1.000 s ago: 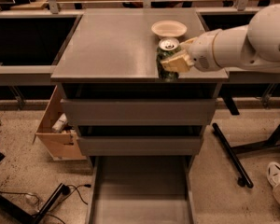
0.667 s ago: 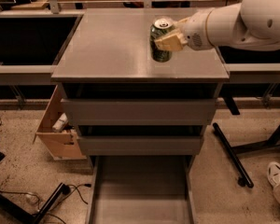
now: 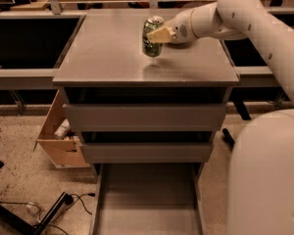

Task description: Pick green can from bottom drawer and place on counter

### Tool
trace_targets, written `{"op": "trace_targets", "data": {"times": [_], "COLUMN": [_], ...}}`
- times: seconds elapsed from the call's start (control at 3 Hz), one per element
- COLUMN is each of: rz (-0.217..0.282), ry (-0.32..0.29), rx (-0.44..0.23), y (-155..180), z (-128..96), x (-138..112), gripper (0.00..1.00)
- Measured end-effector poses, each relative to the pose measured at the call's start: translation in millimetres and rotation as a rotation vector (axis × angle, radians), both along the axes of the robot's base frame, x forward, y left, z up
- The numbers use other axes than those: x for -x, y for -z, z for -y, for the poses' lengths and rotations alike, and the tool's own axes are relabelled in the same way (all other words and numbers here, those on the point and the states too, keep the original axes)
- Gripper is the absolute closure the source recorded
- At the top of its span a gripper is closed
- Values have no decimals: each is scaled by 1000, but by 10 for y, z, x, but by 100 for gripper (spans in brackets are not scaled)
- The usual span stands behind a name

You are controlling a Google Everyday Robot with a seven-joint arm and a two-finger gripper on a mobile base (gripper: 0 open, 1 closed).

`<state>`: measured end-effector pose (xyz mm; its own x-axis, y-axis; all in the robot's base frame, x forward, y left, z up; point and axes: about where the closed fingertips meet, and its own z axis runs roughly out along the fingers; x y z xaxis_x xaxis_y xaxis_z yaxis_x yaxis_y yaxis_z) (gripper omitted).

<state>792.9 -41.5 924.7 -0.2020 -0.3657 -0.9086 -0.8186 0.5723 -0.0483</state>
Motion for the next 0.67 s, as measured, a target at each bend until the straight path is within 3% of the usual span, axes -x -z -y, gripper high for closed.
{"op": "trace_targets", "data": {"times": [0.33, 0.67], "rz": [-13, 21], "ry": [-5, 31], "rx": [-26, 37], "y": [-17, -144], "z": [-153, -315], "x": [-347, -578], "gripper": [100, 100]}}
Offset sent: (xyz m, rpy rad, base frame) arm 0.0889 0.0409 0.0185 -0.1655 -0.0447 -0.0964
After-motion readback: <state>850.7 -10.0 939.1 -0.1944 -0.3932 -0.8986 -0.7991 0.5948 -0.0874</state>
